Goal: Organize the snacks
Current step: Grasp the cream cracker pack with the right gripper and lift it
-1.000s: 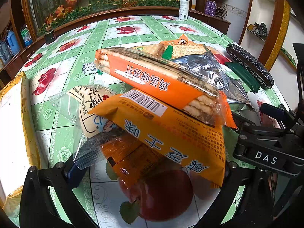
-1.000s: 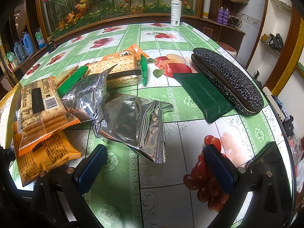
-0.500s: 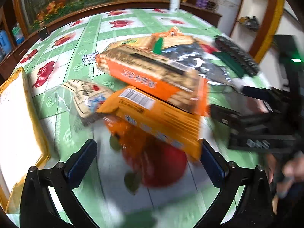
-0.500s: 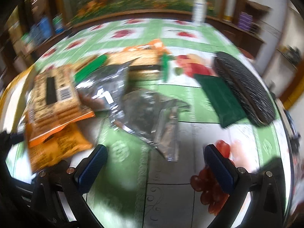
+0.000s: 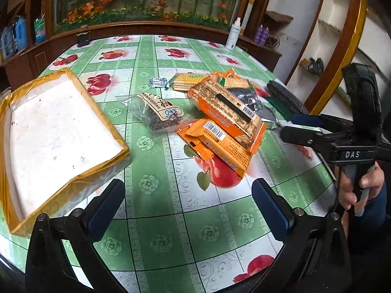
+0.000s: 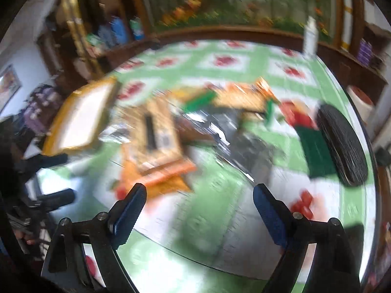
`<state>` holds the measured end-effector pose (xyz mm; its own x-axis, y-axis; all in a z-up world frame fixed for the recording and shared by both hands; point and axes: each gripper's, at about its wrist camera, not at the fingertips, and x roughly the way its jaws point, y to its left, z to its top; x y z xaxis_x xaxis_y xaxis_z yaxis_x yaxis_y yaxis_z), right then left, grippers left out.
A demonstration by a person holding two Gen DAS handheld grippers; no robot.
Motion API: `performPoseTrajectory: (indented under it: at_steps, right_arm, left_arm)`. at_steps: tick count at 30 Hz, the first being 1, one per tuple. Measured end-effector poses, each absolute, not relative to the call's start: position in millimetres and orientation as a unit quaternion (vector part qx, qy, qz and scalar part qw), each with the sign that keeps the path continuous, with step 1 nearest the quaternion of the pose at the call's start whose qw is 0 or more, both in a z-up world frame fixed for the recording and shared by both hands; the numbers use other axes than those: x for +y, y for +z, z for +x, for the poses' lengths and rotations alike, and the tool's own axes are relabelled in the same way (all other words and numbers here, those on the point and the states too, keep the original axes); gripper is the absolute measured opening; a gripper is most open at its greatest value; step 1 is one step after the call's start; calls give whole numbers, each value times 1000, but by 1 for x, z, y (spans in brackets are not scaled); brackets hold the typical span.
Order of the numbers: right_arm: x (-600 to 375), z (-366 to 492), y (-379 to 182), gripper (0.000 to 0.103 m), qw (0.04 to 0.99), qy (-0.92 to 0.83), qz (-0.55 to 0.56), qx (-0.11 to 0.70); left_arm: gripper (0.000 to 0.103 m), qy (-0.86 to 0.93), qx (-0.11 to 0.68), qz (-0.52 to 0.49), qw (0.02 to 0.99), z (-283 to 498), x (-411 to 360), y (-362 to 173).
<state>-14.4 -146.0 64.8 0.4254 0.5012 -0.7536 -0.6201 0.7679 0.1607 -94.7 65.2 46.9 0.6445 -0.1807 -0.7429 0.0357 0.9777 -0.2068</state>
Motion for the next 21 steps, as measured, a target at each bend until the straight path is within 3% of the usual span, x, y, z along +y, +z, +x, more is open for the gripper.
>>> performPoseTrajectory:
  at_steps: [11, 13, 15, 21]
  right_arm:
    - [-70, 21, 58, 88, 824, 359, -121, 421]
    - [-62, 26, 51, 80, 821, 354, -130, 430]
    - [-60, 29, 43, 61, 814, 349, -133, 445]
    - [-77, 24, 42, 55, 815, 354, -108, 446]
  left_arm:
    - [103, -50, 417, -86, 904, -103, 66, 43]
    - [103, -46, 418, -89, 903, -103, 69, 43]
    - [103, -44, 419, -91, 902, -103, 70, 42]
    - [103, -47, 421, -97, 901, -100, 71, 41]
